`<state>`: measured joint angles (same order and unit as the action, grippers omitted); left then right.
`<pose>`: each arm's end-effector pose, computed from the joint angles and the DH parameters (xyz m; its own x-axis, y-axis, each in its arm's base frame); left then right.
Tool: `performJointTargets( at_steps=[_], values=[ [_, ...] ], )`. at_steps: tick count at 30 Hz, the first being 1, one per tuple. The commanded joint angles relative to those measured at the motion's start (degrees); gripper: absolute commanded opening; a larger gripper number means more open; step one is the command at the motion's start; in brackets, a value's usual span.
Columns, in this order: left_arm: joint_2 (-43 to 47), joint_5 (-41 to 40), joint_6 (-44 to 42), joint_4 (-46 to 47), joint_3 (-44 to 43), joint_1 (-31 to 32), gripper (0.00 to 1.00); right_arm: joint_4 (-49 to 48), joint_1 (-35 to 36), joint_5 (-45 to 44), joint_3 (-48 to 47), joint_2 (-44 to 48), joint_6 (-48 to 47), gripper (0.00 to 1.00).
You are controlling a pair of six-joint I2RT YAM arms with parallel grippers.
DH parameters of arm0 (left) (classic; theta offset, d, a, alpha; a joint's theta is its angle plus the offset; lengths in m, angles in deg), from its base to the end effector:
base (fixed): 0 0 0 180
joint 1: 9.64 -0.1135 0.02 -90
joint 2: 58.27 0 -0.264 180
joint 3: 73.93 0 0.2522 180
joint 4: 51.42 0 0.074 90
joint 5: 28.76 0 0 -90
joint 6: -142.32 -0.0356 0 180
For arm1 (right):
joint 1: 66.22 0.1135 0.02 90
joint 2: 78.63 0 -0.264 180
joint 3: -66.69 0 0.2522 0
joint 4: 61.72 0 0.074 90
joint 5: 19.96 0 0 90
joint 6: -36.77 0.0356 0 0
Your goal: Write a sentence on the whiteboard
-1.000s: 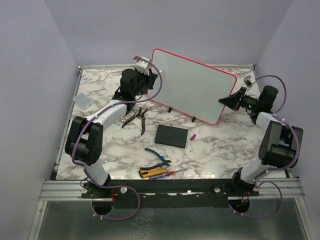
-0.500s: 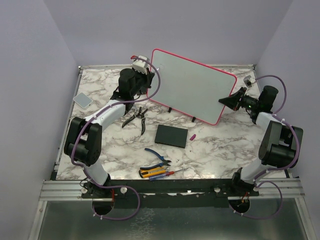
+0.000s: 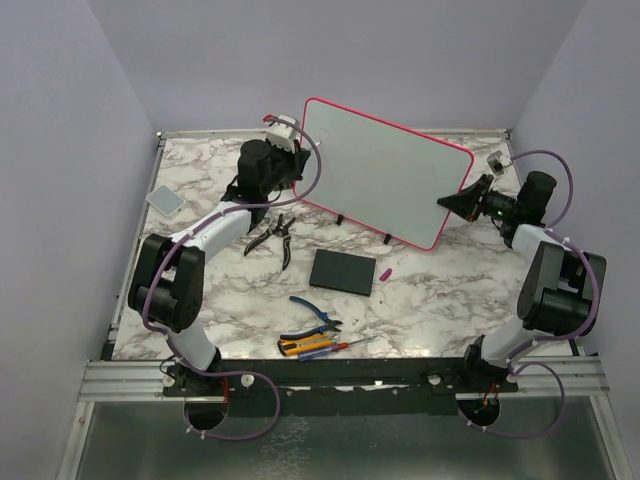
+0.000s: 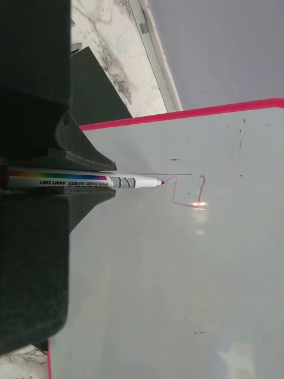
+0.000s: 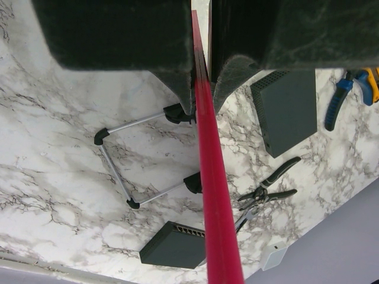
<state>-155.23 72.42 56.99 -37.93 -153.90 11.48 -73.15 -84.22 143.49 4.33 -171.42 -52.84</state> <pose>0.3724 -0.1513 0.2952 -0.1002 -0.0469 -0.9939 0.5276 0.8444 -0.0931 0.3243 -0.0695 0.2221 -0.3149 0.1044 -0.9434 -0.7718 0.5503 0.3185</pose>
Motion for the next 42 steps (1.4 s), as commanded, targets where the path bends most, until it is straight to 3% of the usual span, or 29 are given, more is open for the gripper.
performJointTargets(
  at_steps=[1, 29, 42],
  values=[
    [0.2, 2.3, -0.5, 0.4, 1.0, 0.4, 0.00, 4.6, 0.1, -5.9, 0.5, -2.2, -2.5, 0.01],
    [-0.6, 2.2, -2.1, -1.1, 2.4, 3.4, 0.00, 5.0, 0.1, -6.1, 0.2, -2.3, -2.5, 0.01],
    [4.8, 2.3, -1.0, -1.0, 3.3, 3.5, 0.00, 5.0, 0.1, -6.0, 0.3, -2.2, -2.4, 0.01]
  ],
)
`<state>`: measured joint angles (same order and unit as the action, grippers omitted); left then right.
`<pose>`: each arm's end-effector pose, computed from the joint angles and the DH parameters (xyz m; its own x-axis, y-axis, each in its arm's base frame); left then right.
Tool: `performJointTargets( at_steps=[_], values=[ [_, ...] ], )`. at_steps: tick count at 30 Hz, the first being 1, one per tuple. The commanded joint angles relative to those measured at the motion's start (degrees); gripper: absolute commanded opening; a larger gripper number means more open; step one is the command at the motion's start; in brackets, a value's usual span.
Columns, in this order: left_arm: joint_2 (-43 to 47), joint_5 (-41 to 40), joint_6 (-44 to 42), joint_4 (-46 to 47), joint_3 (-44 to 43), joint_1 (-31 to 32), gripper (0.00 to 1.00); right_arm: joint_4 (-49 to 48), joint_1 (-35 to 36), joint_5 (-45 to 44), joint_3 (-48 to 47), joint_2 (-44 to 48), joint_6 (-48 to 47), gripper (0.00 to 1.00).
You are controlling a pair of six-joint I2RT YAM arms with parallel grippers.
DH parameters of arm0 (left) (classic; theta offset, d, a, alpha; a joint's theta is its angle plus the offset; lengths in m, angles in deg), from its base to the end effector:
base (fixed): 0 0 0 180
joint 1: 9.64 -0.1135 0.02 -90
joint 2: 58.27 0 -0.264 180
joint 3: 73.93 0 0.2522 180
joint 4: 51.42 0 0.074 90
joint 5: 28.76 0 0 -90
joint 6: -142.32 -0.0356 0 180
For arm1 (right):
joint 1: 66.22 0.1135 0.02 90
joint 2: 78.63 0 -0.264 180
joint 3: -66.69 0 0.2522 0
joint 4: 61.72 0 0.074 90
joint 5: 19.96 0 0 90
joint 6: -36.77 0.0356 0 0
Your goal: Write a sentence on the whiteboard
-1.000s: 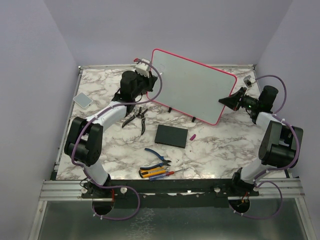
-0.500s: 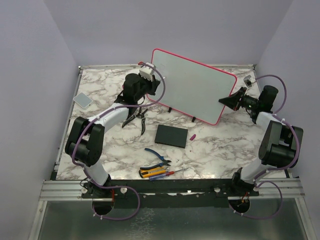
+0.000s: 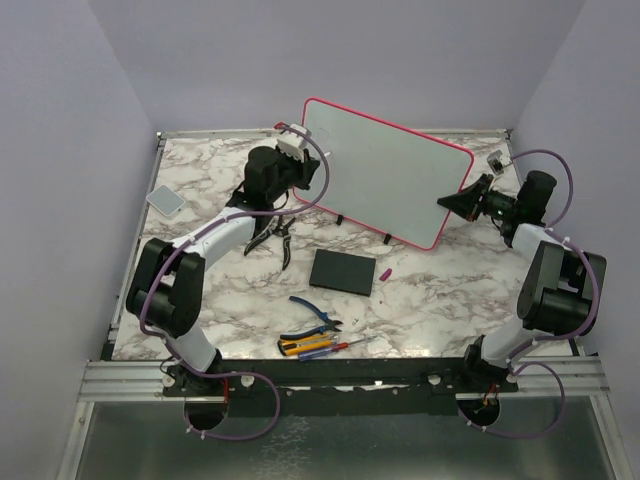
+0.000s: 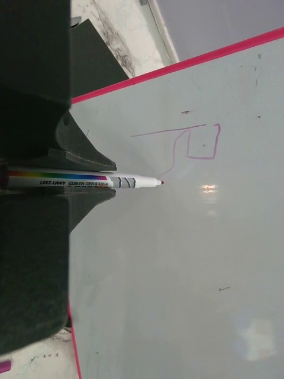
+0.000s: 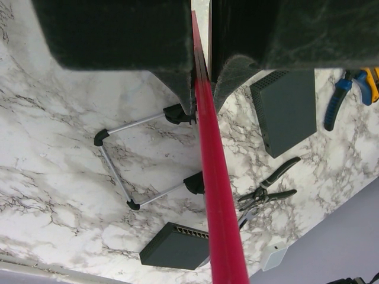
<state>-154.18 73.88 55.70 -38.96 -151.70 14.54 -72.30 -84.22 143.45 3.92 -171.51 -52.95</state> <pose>0.3572 -0.1689 0.2868 -0.1254 -0.0068 -0.9921 0.5920 0.8020 -0.0803 0.3251 -0.0698 0.2225 -0.3217 0.1060 -0.9409 -0.7692 0.5501 0.3250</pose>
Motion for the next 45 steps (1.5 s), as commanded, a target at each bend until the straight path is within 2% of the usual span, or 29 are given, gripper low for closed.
performJointTargets(
  at_steps=[1, 15, 27, 45],
  values=[
    [3.9, 1.1, 0.4, 0.1, 1.2, 0.5, 0.00, 4.1, 0.1, -6.0, 0.6, -2.2, -2.3, 0.00],
    [1.3, 1.6, 0.6, 0.1, -0.3, 1.7, 0.00, 4.0, 0.1, -6.1, 0.7, -2.2, -2.1, 0.01],
    [3.2, -0.5, 1.2, 0.5, 0.7, 1.8, 0.00, 3.6, 0.1, -6.2, 1.0, -2.0, -2.1, 0.01],
    [1.9, -4.0, 4.9, 1.4, -2.6, 1.7, 0.00, 2.6, 0.2, -6.1, 1.0, -2.2, -1.4, 0.00]
  ],
)
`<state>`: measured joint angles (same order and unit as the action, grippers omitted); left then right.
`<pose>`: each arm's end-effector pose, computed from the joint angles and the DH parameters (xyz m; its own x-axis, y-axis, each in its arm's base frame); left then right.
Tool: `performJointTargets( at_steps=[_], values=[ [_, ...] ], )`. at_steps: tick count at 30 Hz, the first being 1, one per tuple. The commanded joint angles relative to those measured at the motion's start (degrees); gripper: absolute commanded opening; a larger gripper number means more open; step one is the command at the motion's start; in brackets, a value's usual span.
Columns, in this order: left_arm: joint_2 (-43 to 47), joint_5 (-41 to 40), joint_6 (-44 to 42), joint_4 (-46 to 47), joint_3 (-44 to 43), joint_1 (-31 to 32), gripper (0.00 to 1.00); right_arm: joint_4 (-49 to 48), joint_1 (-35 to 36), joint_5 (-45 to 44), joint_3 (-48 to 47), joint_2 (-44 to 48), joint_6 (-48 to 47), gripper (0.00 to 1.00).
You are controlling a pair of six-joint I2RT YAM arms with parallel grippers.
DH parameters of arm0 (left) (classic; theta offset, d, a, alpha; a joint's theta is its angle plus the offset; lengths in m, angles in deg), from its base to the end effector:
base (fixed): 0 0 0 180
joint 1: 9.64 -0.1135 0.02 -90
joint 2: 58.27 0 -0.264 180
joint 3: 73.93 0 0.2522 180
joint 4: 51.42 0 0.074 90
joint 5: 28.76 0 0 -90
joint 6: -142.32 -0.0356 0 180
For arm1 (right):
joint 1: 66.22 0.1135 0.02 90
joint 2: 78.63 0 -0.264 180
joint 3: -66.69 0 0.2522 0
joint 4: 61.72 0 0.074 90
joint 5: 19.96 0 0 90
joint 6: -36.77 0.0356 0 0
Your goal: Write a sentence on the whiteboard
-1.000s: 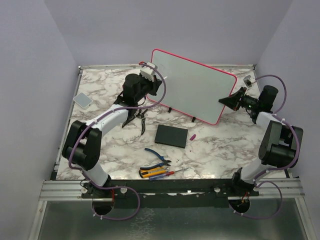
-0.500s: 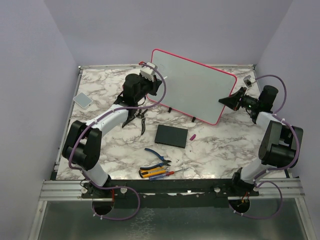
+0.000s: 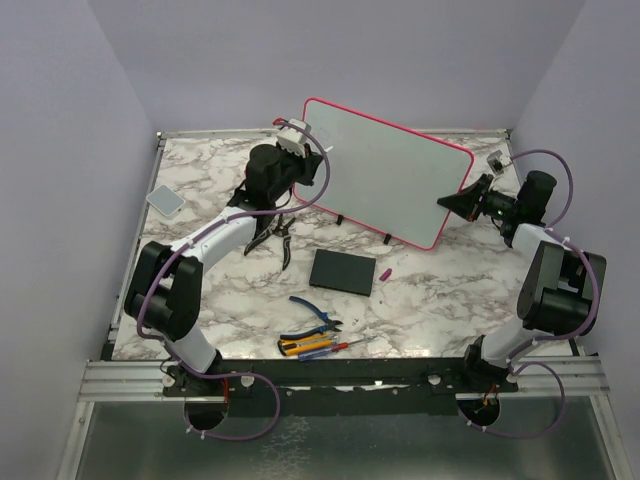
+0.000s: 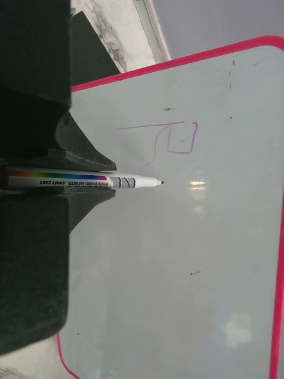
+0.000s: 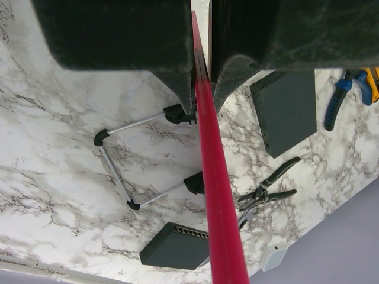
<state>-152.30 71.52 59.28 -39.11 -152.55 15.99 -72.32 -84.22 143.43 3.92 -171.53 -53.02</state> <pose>0.3494 -0.1747 0.3039 -0.1194 -0.0749 -0.9900 0.5760 0.8069 -0.1306 0.3252 -0.0698 0.2224 -0.3208 0.1053 -0.9413 -0.7694 0.5506 0.3238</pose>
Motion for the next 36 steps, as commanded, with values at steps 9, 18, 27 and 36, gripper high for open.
performJointTargets(
  at_steps=[9, 18, 27, 36],
  values=[
    [0.9, -2.6, 1.3, 1.5, 0.0, 0.3, 0.00, 2.3, 0.1, -6.2, 1.2, -2.0, -1.2, 0.01],
    [1.8, -2.8, 0.9, 0.1, 1.0, 0.4, 0.00, 1.9, 0.2, -6.2, 1.4, -1.8, -0.9, 0.00],
    [1.6, -3.5, 0.8, -0.5, 1.0, 0.3, 0.00, 1.6, 0.1, -6.1, 1.3, -1.8, -0.7, 0.01],
    [-0.3, -3.1, 1.3, 0.0, -0.9, 0.2, 0.00, 1.5, 0.1, -6.0, 1.3, -2.1, -0.5, 0.00]
  ],
)
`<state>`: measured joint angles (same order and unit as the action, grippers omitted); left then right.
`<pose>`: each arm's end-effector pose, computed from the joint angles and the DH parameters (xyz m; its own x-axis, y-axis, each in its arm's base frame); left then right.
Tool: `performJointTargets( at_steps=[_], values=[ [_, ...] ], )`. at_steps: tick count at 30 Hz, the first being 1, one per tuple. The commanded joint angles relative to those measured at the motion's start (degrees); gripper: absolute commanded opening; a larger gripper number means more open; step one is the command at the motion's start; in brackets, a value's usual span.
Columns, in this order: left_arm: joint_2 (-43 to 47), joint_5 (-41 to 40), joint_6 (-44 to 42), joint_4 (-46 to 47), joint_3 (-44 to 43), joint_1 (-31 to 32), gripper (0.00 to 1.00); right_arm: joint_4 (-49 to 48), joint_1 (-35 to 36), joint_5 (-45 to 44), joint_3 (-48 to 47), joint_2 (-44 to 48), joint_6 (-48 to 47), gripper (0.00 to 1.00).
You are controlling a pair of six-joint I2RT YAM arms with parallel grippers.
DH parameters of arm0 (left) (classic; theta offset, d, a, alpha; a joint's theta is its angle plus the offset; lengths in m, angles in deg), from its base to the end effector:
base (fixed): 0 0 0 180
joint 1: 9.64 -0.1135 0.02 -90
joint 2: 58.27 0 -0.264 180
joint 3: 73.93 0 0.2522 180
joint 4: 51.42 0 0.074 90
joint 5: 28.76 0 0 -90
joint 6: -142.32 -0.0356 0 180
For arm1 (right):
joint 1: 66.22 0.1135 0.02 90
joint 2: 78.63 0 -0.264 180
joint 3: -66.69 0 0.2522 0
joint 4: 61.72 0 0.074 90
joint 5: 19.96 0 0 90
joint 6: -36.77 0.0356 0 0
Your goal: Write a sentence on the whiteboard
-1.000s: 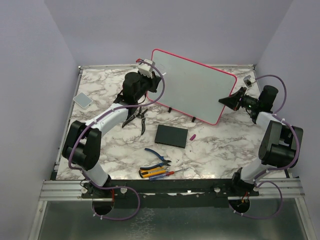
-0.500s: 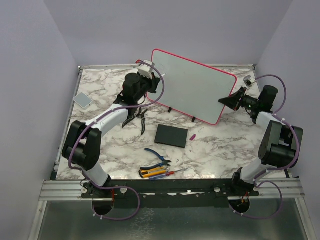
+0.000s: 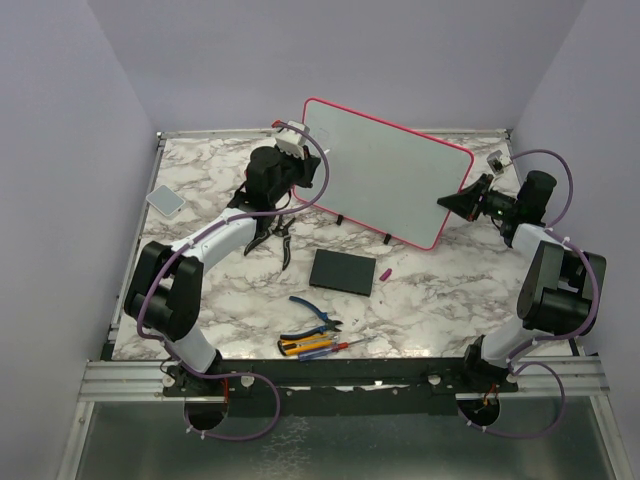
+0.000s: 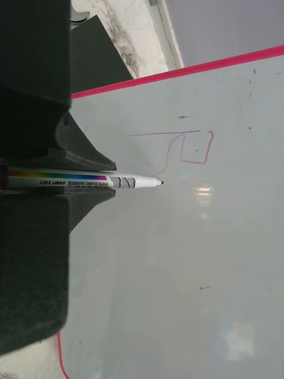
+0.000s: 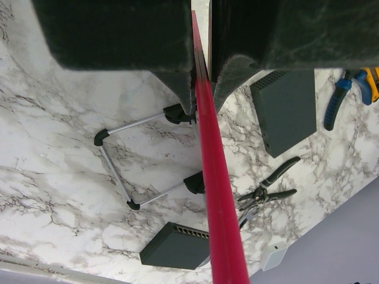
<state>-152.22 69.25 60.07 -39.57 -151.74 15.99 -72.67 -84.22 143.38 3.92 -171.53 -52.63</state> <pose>0.3489 -0.1729 0.2986 -0.1415 -0.0802 -0.9867 0.5395 0.8295 -0.1448 0.3254 -0.0699 0.2229 -0.3205 0.1073 -0.9411 -0.7687 0.5512 0.3246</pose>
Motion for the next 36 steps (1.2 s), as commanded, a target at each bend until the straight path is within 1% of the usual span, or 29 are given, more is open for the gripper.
performJointTargets(
  at_steps=[1, 20, 36],
  values=[
    [-0.6, -0.7, 0.5, 0.4, -1.8, 0.3, 0.00, 1.8, 0.1, -6.0, 1.3, -2.0, -0.9, 0.00],
    [-4.6, -1.1, 0.7, 0.4, -4.7, 0.2, 0.00, 1.8, 0.2, -6.0, 1.4, -1.9, -0.8, 0.01],
    [-4.4, 2.8, 1.2, 1.6, -5.0, 0.3, 0.00, 2.0, 0.1, -6.0, 1.3, -1.9, -0.8, 0.01]
  ],
)
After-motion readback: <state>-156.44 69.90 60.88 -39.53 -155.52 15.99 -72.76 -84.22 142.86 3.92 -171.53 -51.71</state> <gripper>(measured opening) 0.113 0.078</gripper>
